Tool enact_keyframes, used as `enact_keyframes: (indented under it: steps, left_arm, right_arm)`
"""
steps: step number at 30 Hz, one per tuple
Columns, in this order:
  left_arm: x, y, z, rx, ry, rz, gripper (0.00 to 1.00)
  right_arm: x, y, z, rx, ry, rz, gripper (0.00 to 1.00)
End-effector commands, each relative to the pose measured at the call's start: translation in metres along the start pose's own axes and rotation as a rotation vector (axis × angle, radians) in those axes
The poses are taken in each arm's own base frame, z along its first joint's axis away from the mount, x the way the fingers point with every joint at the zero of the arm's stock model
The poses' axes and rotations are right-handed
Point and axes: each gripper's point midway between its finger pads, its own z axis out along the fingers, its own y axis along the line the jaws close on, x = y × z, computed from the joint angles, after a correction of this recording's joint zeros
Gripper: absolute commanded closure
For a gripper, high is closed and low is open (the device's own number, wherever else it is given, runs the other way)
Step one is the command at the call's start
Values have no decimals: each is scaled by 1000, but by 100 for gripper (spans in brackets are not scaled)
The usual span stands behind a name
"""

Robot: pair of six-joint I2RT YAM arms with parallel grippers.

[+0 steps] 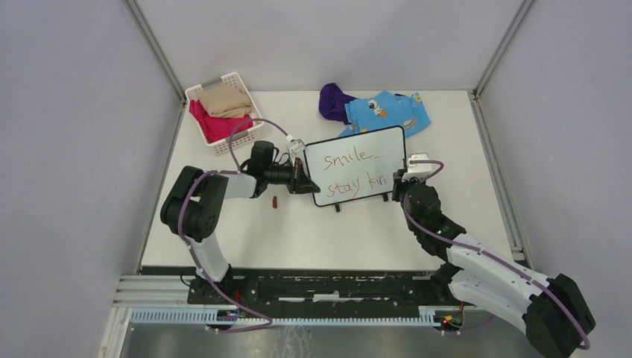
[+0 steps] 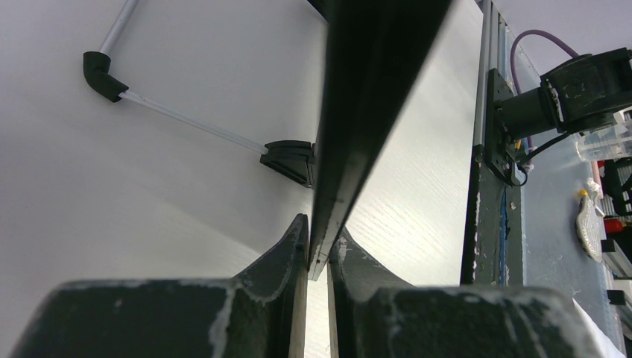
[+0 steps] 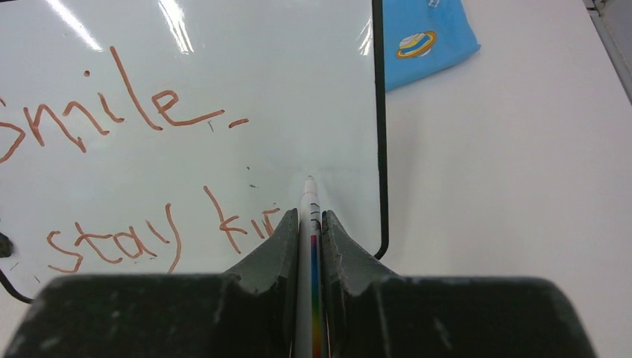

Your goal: Write a sentence on the whiteboard

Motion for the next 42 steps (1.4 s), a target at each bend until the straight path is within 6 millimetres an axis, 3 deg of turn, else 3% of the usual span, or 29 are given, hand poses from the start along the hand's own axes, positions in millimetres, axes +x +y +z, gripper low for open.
enact_keyframes:
  steps: [1, 11, 24, 42]
  left_arm:
    - [18, 27, 2, -122, 45, 1, 98]
    - [17, 25, 2, -119, 44, 4, 98]
    - [18, 26, 2, -120, 45, 3, 98]
    - [17, 26, 1, -123, 45, 2, 98]
  right_arm:
    - [-12, -10, 0, 47, -43, 53, 100]
    - [-32, 1, 6, -6, -90, 76, 100]
    - [-29, 4, 15, -21, -75, 80, 100]
    - [11, -6, 12, 6, 10, 68, 100]
